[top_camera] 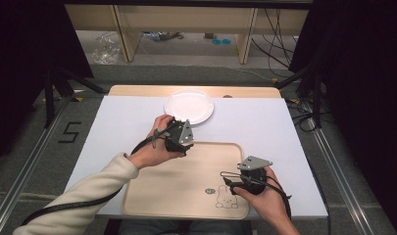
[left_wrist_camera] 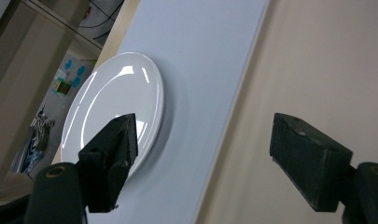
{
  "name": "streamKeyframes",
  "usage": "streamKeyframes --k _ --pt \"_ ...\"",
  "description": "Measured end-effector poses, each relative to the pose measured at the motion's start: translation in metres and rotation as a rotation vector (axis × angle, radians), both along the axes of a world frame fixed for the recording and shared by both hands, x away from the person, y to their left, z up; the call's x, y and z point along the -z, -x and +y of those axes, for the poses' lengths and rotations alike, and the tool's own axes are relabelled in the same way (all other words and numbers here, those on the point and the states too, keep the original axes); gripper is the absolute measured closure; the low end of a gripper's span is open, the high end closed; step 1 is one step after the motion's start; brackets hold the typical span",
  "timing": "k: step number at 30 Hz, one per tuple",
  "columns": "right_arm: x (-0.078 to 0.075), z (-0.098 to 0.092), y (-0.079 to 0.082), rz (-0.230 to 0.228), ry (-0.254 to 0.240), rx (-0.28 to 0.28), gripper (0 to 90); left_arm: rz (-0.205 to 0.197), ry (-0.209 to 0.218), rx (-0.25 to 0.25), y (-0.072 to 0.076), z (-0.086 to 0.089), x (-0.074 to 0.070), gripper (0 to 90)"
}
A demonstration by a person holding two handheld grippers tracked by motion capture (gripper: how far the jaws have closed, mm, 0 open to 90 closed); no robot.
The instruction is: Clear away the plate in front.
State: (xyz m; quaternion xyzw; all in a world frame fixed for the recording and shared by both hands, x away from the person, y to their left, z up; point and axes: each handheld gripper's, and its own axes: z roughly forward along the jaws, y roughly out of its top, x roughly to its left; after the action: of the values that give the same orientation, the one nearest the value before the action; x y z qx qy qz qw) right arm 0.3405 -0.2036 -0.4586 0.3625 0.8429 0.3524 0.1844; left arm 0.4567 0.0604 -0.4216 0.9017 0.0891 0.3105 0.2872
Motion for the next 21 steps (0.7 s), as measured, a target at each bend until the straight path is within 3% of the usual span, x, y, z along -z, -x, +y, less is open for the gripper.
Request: streamKeyframes --k 5,6,9,14,21 --pt "0.0 0.0 0.0 0.0 0.001 -0.002 30.3 0.001 -0.011 -0.024 -0.022 -0.008 0.004 24.0" --pt "0.0 0.0 0.0 0.002 0.0 0.0 30.3 0.002 -0.061 -0.023 -0.026 -0.008 0.003 24.1" --pt "0.001 -0.001 -0.001 -0.013 0.0 -0.01 30.3 -0.022 -0.09 -0.03 -0.037 -0.014 0.01 24.5" --pt "0.001 -0.001 0.0 0.005 -0.003 -0.004 30.3 -0.051 -0.179 -0.033 -0.052 -0.021 0.022 26.4" --pt "0.002 -0.002 -0.001 0.008 -0.007 -0.001 30.3 -0.044 -0.208 -0.038 -0.069 -0.029 0.035 31.4"
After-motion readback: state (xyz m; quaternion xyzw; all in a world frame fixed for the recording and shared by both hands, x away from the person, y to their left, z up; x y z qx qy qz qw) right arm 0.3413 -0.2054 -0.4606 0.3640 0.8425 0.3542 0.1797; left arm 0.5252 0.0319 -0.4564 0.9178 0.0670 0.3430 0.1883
